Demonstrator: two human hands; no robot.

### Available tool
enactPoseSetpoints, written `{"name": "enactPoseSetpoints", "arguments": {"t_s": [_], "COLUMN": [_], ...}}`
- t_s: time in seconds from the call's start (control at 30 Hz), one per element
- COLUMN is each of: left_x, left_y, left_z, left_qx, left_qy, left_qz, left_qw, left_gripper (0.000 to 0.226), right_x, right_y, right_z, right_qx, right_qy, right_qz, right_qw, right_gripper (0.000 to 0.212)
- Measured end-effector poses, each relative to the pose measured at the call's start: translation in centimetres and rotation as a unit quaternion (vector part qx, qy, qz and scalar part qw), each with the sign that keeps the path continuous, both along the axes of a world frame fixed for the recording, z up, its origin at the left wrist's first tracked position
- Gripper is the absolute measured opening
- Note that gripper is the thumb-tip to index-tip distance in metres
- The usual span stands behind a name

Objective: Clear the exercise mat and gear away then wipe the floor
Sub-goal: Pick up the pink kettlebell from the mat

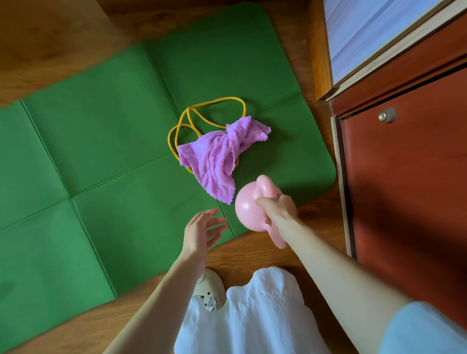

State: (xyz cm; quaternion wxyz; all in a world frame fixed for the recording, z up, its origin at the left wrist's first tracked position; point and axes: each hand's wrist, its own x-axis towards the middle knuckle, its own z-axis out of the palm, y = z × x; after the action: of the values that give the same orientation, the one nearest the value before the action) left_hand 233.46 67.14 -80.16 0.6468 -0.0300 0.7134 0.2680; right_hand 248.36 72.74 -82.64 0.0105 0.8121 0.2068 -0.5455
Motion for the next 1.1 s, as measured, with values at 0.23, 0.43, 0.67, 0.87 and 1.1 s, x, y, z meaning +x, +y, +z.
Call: {"name": "enactPoseSetpoints", "arguments": {"t_s": [0.23,0.43,0.67,0.87,1.1], "left_x": [1.4,1.4,0.0,-2.0,-4.4], "left_y": [-2.4,-3.3,-6.3,-9.2,-10.0], "left_z": [5.9,11.7,19.4,27.3,37.5], "left_qx": [0.01,0.05,0.143,0.203,0.243], "left_qy": [0.002,0.003,0.012,0.017,-0.01], "left_qz": [-0.031,-0.04,-0.013,0.011,0.122], "left_qw": [0.999,0.998,0.99,0.979,0.962], "left_gripper": [0.021,0.018,0.02,0.026,0.026], "right_x": [0.3,0.0,-1.2,-2.9,-4.6], "right_y": [-2.9,-4.6,-5.6,-6.6,-6.8], "right_z": [6.1,12.5,20.9,30.8,43.7], "right_qx": [0.01,0.018,0.074,0.185,0.295], "right_qy": [-0.023,-0.02,0.011,0.066,0.108], "right_qz": [-0.006,0.023,0.049,0.059,0.094], "right_qw": [1.0,0.999,0.996,0.979,0.945], "right_gripper": [0.041,0.051,0.024,0.015,0.03]}}
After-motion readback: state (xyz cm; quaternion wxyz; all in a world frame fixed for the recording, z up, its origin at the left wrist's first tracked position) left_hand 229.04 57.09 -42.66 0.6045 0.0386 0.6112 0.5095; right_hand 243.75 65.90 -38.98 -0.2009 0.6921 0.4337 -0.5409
